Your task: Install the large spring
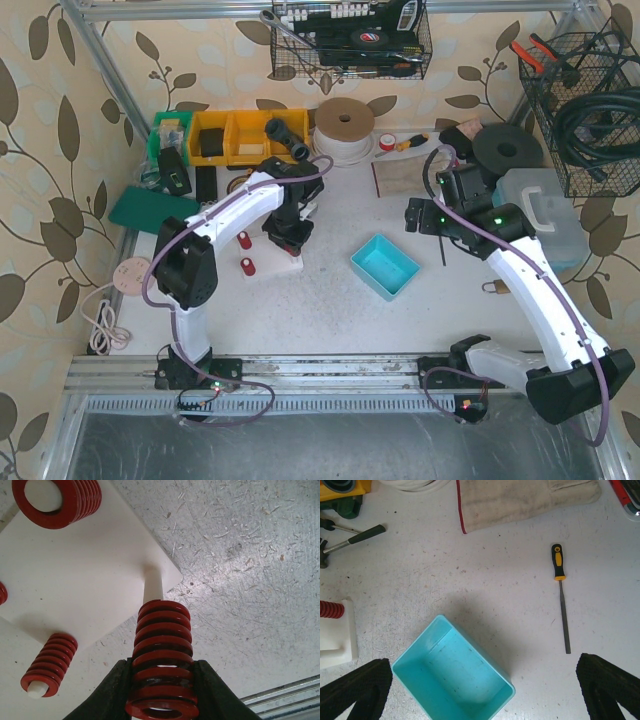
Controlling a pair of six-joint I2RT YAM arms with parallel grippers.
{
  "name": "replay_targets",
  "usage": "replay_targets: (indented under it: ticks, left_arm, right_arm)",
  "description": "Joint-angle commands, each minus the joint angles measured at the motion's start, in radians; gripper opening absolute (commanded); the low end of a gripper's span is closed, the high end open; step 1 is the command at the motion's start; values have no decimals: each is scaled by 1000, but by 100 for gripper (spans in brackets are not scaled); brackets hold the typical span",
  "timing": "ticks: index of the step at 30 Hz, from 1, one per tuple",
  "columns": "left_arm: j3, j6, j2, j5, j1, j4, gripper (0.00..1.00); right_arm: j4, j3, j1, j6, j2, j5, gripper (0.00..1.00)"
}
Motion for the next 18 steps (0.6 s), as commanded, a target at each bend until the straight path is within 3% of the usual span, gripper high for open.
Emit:
replay_targets:
  ticks: [1,9,15,18]
  left_arm:
    - [2,35,-5,-25,0,-31,0]
    - [-14,49,8,-75,0,-25,0]
    - [-21,72,51,-32,0,28,0]
    - [-21,75,69,-9,0,45,11]
  right_arm:
    - [-10,1,-4,-16,3,18,99]
    - [-4,-6,-12,-18,7,11,99]
    - [5,-12,-12,-20,18,-2,99]
    - [12,-20,-14,-21,21,-8,98]
